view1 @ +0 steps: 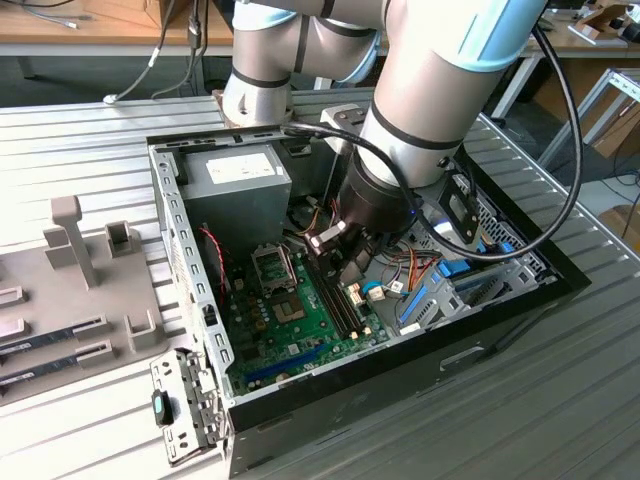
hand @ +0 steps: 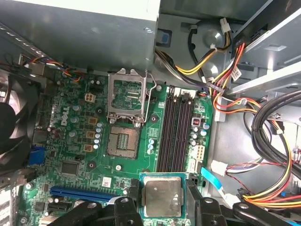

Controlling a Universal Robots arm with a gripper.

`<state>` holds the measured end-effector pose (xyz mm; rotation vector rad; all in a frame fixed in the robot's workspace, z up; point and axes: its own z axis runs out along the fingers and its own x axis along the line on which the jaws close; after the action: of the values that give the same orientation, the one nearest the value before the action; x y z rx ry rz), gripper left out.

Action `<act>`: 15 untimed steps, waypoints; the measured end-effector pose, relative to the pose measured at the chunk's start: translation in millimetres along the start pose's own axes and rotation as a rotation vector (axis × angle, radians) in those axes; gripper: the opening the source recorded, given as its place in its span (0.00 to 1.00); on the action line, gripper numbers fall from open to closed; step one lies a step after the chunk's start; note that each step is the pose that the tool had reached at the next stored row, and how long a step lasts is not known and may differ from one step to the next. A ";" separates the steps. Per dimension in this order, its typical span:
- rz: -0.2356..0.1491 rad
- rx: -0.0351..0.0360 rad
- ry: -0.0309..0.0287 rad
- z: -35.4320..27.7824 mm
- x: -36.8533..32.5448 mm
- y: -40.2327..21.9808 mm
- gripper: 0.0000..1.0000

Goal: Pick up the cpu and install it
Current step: 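Pick up the cpu and move it towards the insertion slot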

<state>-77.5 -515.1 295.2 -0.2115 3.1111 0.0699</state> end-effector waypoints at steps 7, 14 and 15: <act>0.000 0.0007 0.0000 3.6 -3.2 -1.2 0.47; 0.003 0.0055 0.0006 5.9 -4.3 4.4 0.47; 0.003 0.0061 0.0006 6.0 -4.5 5.5 0.47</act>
<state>-73.7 -508.7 289.5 -0.2068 3.1119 0.0605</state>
